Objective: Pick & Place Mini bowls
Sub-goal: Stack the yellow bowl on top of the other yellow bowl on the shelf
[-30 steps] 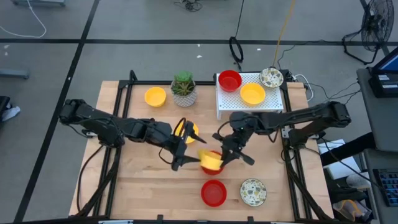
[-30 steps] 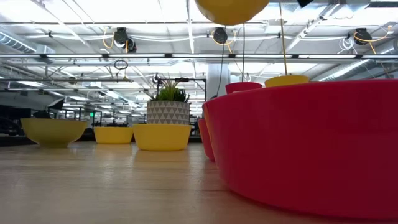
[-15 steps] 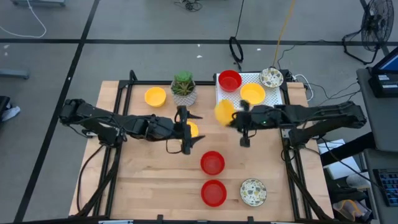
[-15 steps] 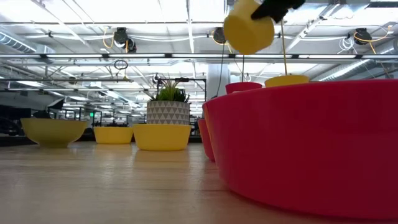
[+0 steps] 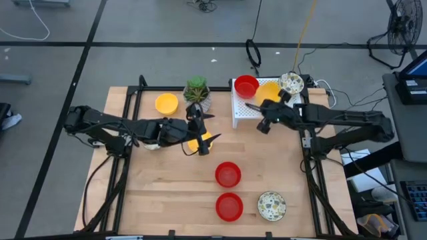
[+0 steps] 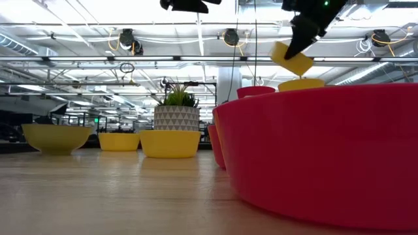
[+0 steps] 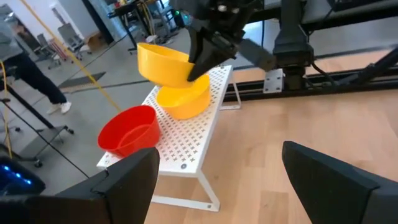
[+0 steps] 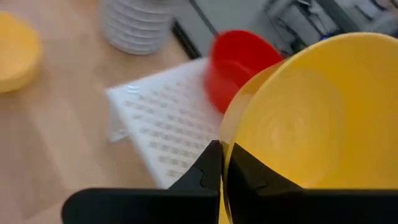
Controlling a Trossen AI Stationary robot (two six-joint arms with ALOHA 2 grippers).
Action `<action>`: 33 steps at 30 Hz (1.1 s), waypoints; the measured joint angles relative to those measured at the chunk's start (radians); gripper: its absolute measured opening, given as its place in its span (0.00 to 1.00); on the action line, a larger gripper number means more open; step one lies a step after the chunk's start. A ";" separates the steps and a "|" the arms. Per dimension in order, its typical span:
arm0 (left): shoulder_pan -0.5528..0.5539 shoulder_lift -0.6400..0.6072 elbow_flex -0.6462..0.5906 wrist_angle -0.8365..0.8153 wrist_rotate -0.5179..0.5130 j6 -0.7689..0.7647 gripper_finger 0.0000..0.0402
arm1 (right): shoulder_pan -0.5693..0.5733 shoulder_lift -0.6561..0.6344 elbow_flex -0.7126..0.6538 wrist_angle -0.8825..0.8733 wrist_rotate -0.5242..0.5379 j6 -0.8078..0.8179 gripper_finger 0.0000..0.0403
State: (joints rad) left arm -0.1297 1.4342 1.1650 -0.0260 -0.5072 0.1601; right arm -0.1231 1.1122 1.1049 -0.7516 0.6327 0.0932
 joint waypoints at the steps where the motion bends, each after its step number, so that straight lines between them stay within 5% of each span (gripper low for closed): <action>1: 0.001 0.000 0.000 0.000 0.000 -0.009 0.85 | -0.018 0.000 0.000 -0.008 -0.002 0.000 0.00; 11: 0.007 0.001 0.000 -0.014 0.000 -0.037 0.85 | -0.127 0.046 0.000 -0.057 -0.043 0.049 0.00; 33: 0.006 0.001 0.000 -0.061 0.000 -0.051 0.85 | -0.133 0.050 0.000 -0.132 -0.119 0.108 0.00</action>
State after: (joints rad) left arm -0.1238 1.4349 1.1648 -0.0872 -0.5072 0.1093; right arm -0.2558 1.1618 1.1049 -0.8838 0.5135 0.2012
